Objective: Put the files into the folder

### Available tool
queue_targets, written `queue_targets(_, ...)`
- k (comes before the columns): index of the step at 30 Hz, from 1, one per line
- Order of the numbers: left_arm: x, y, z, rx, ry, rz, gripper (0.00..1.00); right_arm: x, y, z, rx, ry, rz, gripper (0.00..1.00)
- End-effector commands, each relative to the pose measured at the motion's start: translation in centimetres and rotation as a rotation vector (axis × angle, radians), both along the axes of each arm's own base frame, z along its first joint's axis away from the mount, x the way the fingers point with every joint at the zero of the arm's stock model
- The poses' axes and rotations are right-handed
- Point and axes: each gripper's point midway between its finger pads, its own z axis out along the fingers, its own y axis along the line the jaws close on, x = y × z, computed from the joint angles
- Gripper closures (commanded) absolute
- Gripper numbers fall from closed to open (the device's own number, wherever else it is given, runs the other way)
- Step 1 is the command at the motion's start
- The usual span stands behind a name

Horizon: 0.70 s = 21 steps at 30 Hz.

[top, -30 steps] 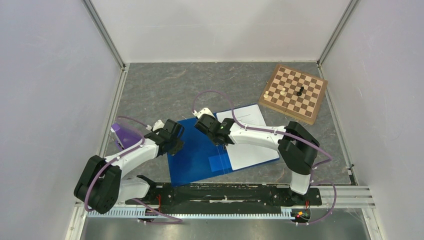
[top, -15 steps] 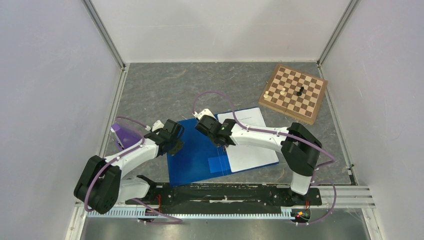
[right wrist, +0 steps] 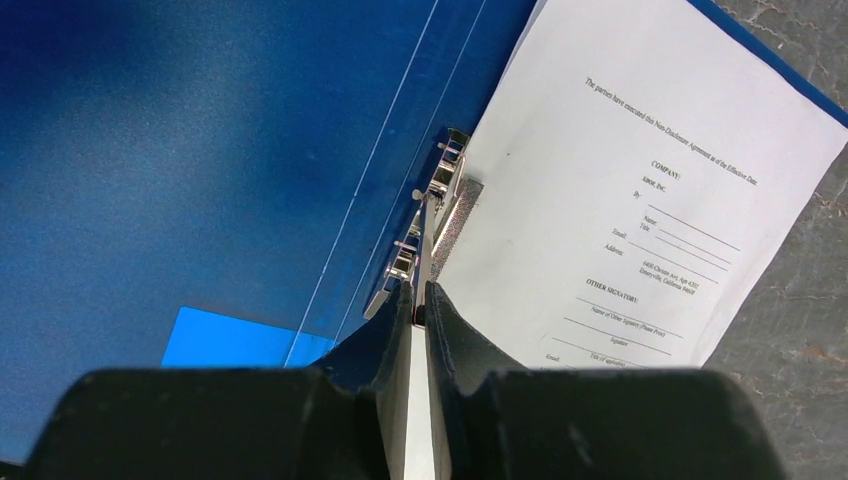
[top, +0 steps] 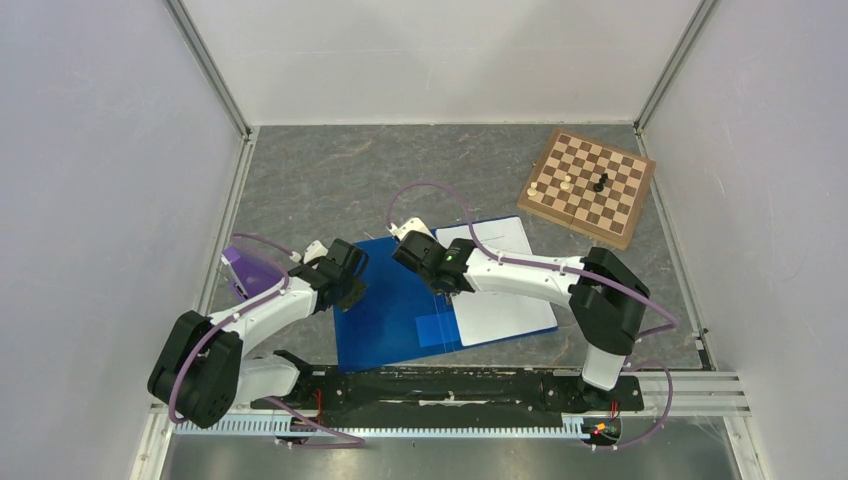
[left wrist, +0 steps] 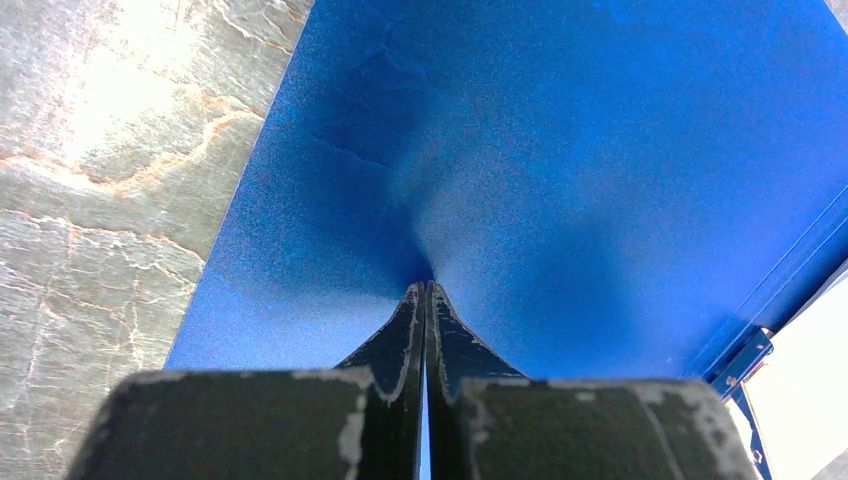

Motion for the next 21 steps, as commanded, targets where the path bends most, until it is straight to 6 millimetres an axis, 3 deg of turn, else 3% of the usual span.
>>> queue_targets(1,-1.0,1.5,-0.7,0.068,0.043,0.040,0.98,-0.3,-0.5,1.1,0.001,-0.025,-0.001,0.88)
queue_targets(10,-1.1,1.6,-0.9,0.069,0.048,0.044,0.98,-1.1,-1.4,0.1,-0.016,-0.003,-0.005,0.90)
queue_targets(21,-1.0,1.6,-0.7,0.068,0.037,0.043,0.98,-3.3,-3.5,-3.4,-0.023,0.064,-0.019,0.99)
